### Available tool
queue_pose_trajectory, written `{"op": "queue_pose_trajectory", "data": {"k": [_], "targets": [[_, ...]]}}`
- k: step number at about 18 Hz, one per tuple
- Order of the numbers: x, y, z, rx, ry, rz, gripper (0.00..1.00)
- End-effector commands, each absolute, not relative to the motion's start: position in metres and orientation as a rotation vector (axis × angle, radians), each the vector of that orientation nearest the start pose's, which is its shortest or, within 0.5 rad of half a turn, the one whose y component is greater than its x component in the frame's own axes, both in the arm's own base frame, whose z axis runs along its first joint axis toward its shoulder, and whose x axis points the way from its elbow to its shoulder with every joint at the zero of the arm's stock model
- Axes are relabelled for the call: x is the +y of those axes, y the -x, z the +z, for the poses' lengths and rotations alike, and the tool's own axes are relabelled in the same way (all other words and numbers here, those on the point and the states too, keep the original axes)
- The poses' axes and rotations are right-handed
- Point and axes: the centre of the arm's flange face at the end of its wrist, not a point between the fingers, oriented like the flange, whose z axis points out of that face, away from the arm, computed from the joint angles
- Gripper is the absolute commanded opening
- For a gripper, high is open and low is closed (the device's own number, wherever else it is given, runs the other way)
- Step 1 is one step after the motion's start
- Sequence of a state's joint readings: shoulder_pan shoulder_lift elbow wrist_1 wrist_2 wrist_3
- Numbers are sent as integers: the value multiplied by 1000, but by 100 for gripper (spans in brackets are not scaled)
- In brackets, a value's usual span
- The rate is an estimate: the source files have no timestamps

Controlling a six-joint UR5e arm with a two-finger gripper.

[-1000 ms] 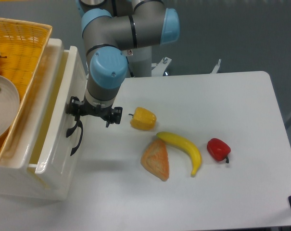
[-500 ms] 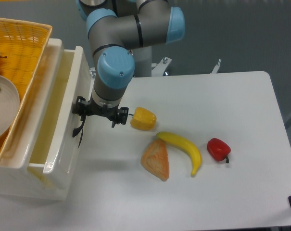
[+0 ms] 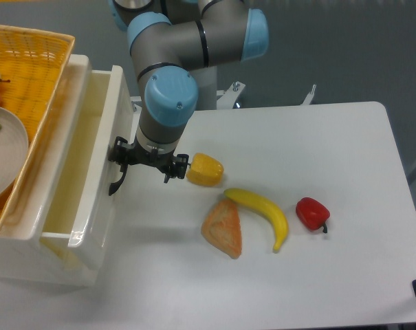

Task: Slide the top white drawer open
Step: 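Pull the handle outward from the cabinet, sliding the drawer open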

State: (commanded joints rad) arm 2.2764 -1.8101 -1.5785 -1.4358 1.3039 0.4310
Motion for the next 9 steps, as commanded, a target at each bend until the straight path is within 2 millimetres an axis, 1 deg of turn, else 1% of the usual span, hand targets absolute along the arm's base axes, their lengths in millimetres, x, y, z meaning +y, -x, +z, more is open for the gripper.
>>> {"op": "queue_pose_trajectory", "data": {"k": [9], "targets": [[534,252,372,-447,3040,-419,100]]}}
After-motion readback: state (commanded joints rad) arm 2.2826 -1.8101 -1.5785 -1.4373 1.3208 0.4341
